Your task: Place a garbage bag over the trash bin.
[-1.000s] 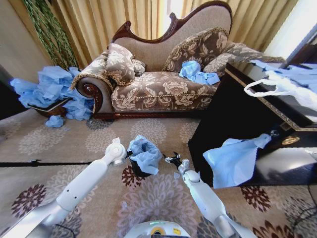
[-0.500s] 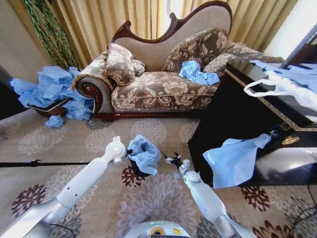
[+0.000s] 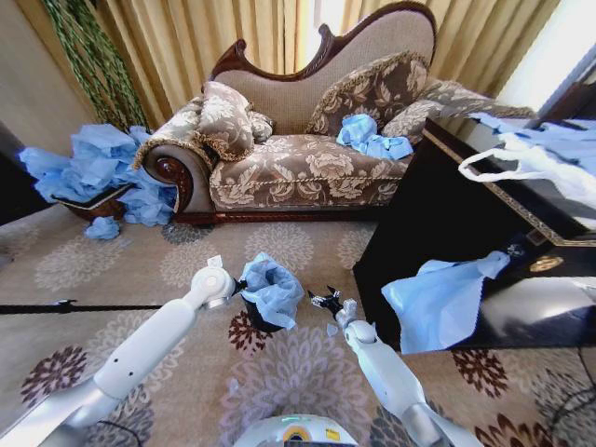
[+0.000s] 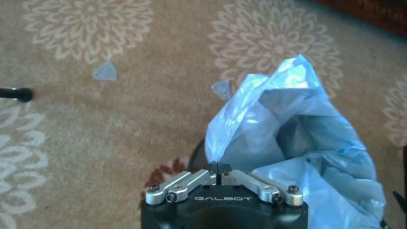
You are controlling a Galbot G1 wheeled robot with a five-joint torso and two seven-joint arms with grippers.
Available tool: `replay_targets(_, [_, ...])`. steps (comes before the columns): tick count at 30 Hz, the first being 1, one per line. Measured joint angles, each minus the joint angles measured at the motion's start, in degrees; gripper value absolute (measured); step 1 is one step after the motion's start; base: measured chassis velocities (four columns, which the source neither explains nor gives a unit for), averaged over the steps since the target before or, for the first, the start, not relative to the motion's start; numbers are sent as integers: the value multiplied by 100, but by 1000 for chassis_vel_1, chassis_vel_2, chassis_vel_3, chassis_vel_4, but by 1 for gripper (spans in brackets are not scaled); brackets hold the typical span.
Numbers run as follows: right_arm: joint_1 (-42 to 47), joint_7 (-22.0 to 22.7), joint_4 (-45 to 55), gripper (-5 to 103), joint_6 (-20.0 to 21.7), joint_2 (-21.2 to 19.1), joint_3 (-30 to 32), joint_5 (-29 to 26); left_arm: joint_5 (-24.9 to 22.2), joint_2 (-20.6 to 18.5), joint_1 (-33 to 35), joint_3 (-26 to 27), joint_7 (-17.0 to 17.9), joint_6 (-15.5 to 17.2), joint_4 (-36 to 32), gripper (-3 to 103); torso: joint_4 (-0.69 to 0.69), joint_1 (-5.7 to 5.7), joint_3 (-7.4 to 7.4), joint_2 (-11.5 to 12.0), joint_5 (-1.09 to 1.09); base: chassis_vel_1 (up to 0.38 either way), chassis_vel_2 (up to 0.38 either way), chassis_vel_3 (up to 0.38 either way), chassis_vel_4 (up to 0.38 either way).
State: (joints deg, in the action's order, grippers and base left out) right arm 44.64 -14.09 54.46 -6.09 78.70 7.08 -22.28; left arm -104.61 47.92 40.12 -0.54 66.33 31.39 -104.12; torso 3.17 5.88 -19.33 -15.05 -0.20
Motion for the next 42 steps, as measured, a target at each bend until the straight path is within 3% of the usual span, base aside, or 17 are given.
replay_targets(11, [6,7,-13,100,1,50,-8,8,127,-130,457,228,-180,-3,-41,0,0,0,0,0,1,0,0,0,0])
replay_targets(19, [38,22,13,100,3,16,-9,14,473,325,729,232,-399,5,426,0,1,0,0,0,0,0,0,0,0])
replay_targets(28, [88,29,69,100,4,-7,-6,16,1386,912,462,288,-1112,-70,1431,0,1,0,0,0,0,0,0,0,0])
replay_targets(38, [200,77,328,100,3,-37,80,25,1812,1147,267,412,-1609,-131,2117,0,-4,0,0,0,3,0,0,0,0])
replay_targets(42, [333,146,827,100,46,-158,118,29,1811,1228,300,442,-1691,-136,2234,0,4,0,0,0,-2,0,0,0,0])
